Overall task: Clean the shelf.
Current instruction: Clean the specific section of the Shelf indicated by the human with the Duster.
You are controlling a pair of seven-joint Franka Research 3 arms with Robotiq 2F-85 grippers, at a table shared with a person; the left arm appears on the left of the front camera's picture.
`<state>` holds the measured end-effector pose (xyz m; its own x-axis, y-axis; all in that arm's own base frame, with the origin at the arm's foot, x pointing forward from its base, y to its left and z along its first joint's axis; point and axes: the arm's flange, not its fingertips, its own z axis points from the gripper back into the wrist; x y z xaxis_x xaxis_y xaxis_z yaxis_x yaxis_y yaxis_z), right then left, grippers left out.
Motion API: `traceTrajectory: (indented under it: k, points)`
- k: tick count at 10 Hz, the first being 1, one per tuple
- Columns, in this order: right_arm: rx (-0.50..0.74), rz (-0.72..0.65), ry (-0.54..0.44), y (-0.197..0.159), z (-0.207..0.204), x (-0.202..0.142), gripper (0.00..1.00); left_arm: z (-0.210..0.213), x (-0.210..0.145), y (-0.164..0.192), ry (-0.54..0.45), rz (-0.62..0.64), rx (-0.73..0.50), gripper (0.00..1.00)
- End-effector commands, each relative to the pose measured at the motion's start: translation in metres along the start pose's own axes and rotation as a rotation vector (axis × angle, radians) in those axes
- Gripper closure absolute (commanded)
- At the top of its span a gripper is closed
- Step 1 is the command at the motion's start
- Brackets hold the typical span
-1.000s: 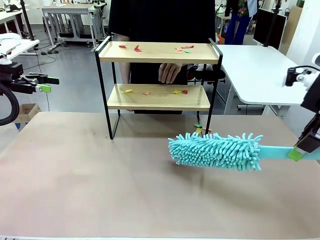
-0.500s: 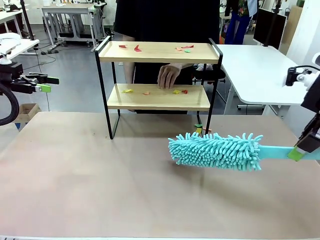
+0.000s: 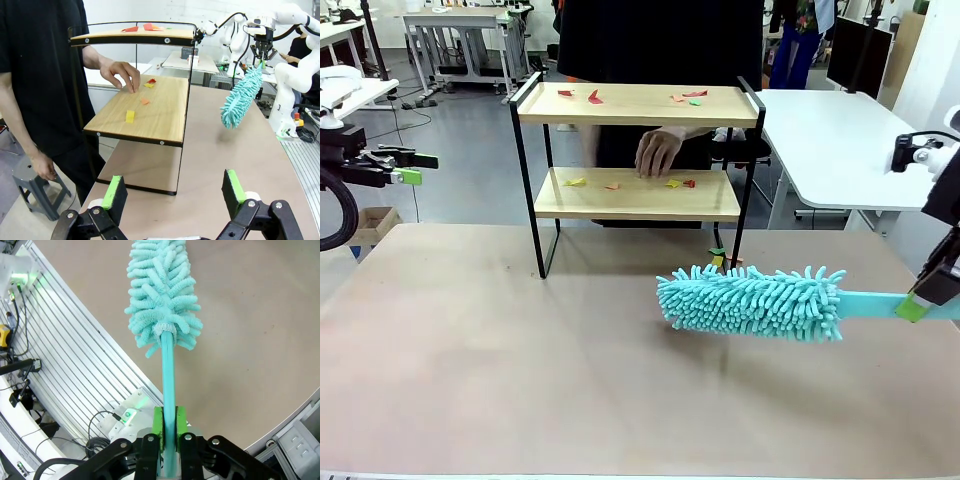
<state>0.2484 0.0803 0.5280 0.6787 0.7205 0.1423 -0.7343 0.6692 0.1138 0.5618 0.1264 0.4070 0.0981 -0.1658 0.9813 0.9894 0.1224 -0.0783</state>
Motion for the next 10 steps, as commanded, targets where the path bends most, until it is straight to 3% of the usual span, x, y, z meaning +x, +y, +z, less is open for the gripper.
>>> traceTrajectory:
  k: [1,4,10]
  points:
    - [0.005,-0.011,-0.026,-0.001,0.001,0.003,0.87,0.0,0.002,-0.001,-0.001,-0.009,0.002,0.0]
    - [0.005,0.025,-0.028,0.007,-0.003,0.005,0.87,0.0,0.002,-0.001,-0.001,-0.009,0.002,0.0]
    - [0.29,0.023,-0.196,0.085,0.007,0.031,0.87,0.0,0.002,-0.001,-0.001,-0.009,0.002,0.0]
